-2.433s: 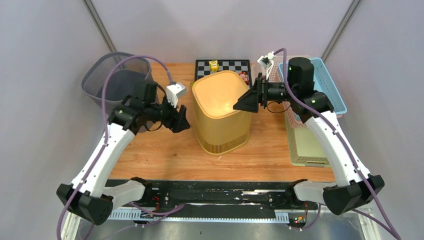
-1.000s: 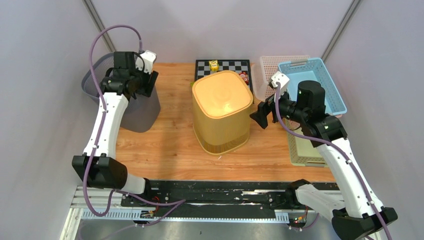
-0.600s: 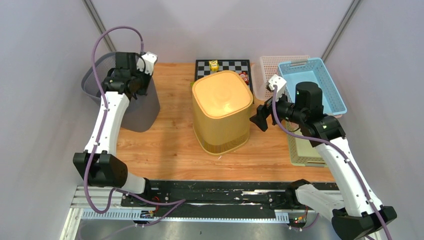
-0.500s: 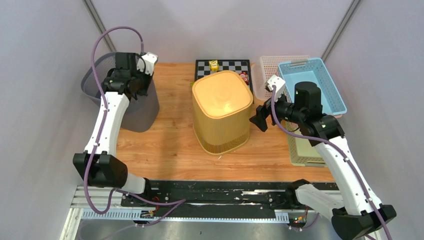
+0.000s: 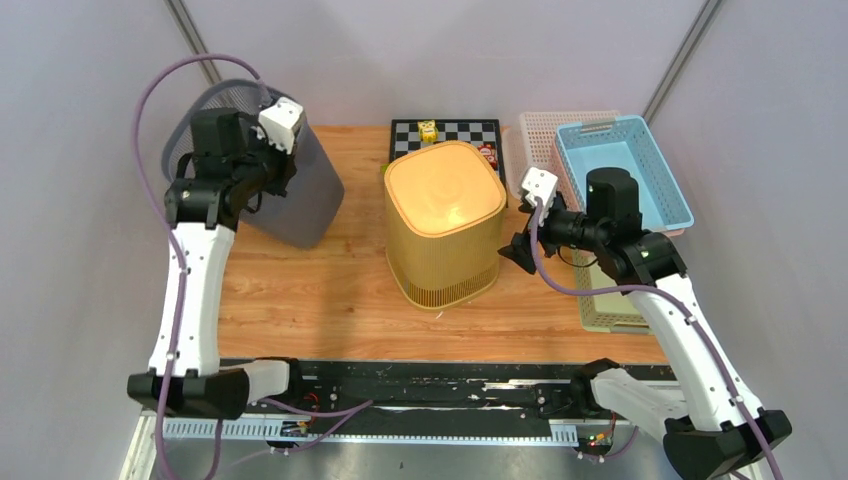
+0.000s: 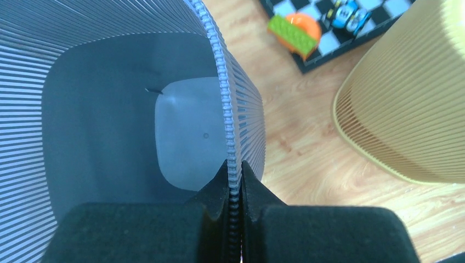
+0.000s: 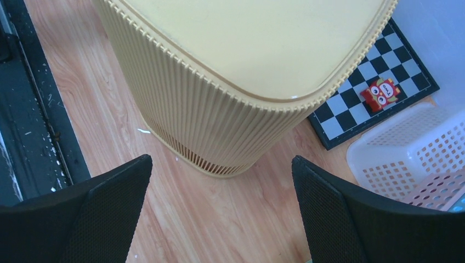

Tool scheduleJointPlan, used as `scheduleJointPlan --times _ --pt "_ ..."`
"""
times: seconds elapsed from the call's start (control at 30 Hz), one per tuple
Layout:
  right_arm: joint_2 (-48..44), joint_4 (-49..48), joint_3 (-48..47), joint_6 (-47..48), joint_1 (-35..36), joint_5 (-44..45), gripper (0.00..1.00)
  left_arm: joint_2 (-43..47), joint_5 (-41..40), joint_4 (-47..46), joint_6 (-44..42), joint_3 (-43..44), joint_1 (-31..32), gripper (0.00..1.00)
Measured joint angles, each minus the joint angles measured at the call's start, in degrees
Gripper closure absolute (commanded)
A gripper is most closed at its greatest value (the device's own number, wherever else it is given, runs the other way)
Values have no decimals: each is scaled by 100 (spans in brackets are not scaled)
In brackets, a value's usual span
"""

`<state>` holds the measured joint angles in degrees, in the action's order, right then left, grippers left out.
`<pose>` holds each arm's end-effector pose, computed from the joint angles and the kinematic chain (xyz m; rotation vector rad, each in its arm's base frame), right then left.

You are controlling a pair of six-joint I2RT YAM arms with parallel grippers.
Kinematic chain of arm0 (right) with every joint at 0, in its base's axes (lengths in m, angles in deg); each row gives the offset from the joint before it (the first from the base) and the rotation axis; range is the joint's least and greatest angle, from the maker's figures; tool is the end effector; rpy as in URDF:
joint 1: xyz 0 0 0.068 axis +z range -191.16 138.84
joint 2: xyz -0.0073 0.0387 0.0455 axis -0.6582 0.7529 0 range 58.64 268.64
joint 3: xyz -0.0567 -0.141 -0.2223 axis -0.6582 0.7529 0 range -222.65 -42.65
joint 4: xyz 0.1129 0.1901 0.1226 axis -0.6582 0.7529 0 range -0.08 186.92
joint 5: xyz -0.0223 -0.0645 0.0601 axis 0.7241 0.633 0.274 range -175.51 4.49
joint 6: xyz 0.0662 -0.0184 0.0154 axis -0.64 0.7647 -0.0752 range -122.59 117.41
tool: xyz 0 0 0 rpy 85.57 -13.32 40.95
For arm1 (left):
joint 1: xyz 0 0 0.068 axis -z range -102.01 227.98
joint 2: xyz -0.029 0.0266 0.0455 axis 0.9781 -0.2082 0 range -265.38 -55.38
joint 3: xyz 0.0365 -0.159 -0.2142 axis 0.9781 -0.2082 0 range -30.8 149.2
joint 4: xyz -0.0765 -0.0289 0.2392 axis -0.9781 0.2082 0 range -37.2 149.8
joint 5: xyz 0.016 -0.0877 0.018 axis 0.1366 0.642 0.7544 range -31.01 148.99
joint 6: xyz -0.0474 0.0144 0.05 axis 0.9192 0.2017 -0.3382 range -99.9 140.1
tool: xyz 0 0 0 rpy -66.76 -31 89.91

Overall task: Turn the large container upside down
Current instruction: Pick up the container from the center of the board, then move the container to the center of the board.

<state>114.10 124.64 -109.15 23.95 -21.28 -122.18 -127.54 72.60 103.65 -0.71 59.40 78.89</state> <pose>0.1786 0.1012 0.3837 -1.1234 1.5793 0.5547 0.2548 -0.0176 0.4210 0.5354 2.0575 -0.0495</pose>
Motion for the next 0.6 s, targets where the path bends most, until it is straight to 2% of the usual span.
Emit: scheduleJointPlan --times 0.17,0.37,0.6 --pt "284 24 0 636 0 -79 0 608 380 -328 50 306 0 100" --pt "994 103 -2 1091 0 -74 0 1082 839 -1388 485 367 -2 100" --pt "1366 83 -22 1248 0 -238 0 883 1130 -2149 1471 800 2 100"
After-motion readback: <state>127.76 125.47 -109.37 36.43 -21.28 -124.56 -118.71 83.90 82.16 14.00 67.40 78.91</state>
